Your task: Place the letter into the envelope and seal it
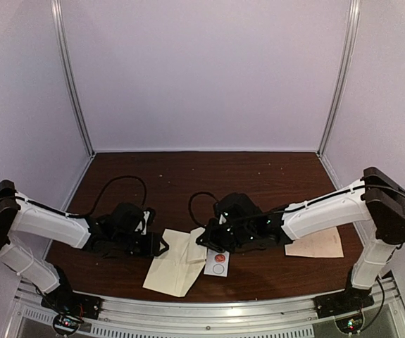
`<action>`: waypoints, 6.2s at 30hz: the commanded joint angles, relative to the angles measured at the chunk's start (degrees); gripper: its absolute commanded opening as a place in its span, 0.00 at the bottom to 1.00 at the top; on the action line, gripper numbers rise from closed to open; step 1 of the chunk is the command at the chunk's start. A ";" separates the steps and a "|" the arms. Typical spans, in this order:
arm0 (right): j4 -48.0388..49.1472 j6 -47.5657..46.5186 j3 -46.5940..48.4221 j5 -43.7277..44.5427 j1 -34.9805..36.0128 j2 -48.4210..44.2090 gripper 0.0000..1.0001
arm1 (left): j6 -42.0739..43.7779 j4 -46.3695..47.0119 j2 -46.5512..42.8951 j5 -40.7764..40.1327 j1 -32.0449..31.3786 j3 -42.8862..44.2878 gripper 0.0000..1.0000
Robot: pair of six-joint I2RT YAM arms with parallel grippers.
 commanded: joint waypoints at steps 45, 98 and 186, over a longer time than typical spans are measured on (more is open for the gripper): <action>-1.33 -3.32 7.86 -1.56 0.78 13.75 0.00 | -2.73 1.51 -2.76 7.25 0.37 -6.24 0.45; -21.49 -18.90 15.60 7.63 0.84 12.64 0.29 | -5.77 4.81 1.65 4.07 1.78 -0.46 0.39; -13.85 -16.27 8.38 1.84 6.12 9.91 0.32 | -14.03 14.70 -2.69 11.99 -4.04 -11.02 0.18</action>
